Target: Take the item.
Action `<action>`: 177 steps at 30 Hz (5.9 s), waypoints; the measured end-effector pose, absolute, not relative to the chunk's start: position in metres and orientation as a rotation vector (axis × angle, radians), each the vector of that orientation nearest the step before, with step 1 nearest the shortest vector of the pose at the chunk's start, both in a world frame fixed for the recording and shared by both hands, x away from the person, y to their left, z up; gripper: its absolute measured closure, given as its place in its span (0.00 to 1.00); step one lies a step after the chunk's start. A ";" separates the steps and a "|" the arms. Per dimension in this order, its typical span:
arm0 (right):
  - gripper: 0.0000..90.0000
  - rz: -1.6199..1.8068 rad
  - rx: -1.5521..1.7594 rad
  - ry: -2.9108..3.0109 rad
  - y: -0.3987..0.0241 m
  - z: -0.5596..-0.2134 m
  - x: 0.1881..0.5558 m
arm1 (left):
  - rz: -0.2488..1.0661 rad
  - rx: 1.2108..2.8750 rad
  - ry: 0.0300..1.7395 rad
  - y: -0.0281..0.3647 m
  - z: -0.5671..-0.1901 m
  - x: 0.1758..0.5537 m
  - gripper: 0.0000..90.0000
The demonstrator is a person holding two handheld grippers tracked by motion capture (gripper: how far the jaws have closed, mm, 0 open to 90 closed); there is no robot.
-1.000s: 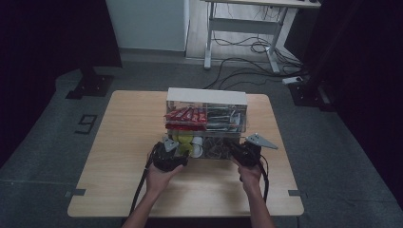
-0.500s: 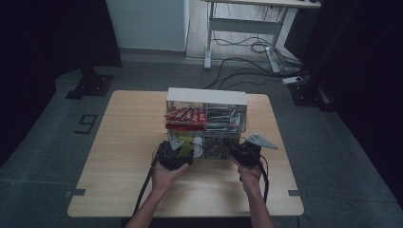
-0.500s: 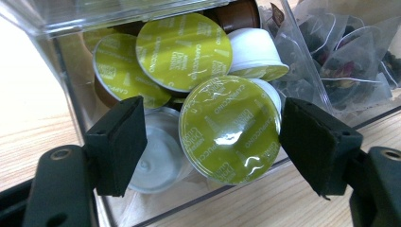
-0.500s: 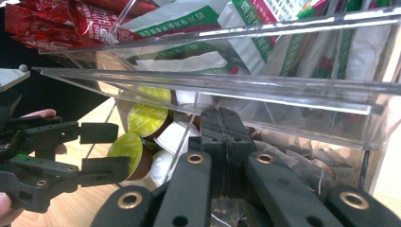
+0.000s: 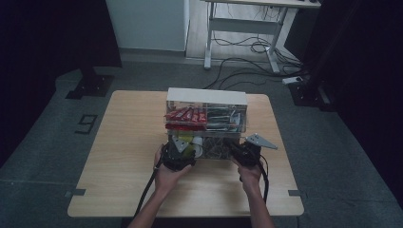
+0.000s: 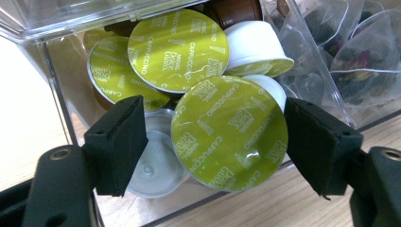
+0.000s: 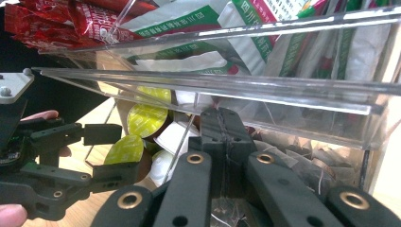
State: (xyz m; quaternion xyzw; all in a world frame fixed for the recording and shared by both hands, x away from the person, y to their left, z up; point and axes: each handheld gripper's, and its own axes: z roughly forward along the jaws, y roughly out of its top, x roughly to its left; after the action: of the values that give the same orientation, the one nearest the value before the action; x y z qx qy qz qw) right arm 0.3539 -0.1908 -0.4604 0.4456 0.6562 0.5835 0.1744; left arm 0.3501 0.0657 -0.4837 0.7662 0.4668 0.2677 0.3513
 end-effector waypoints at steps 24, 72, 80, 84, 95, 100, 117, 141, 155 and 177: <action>0.99 1.655 1.264 1.856 -0.191 -0.461 0.354 | 0.676 1.963 1.193 0.068 -0.485 0.348 0.33; 0.99 1.652 1.289 1.849 -0.193 -0.465 0.357 | 0.651 1.881 1.146 0.079 -0.467 0.328 0.43; 0.99 1.650 1.285 1.850 -0.195 -0.464 0.357 | 0.629 1.878 1.151 0.086 -0.464 0.323 0.43; 0.99 1.646 1.286 1.846 -0.195 -0.464 0.356 | 0.628 1.862 1.149 0.091 -0.463 0.320 0.43; 0.99 1.634 1.288 1.848 -0.196 -0.465 0.357 | 0.629 1.829 1.176 0.112 -0.462 0.312 0.43; 0.99 1.631 1.287 1.848 -0.195 -0.465 0.357 | 0.630 1.822 1.183 0.120 -0.463 0.308 0.43; 0.99 1.618 1.293 1.849 -0.196 -0.468 0.358 | 0.645 1.821 1.250 0.157 -0.477 0.302 0.43; 0.99 1.590 1.295 1.878 -0.192 -0.474 0.362 | 0.624 1.865 1.336 0.179 -0.508 0.305 0.43; 0.99 1.587 1.298 1.881 -0.192 -0.475 0.361 | 0.585 1.940 1.394 0.184 -0.524 0.313 0.43; 0.99 1.586 1.295 1.879 -0.192 -0.473 0.359 | 0.571 1.943 1.345 0.183 -0.519 0.311 0.24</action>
State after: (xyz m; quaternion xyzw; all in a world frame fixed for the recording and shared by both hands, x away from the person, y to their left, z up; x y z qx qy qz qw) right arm 0.3594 -0.1925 -0.4732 0.4583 0.6650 0.5615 0.1802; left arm 0.3114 0.1827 -0.5192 0.7493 0.5187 0.2201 0.3481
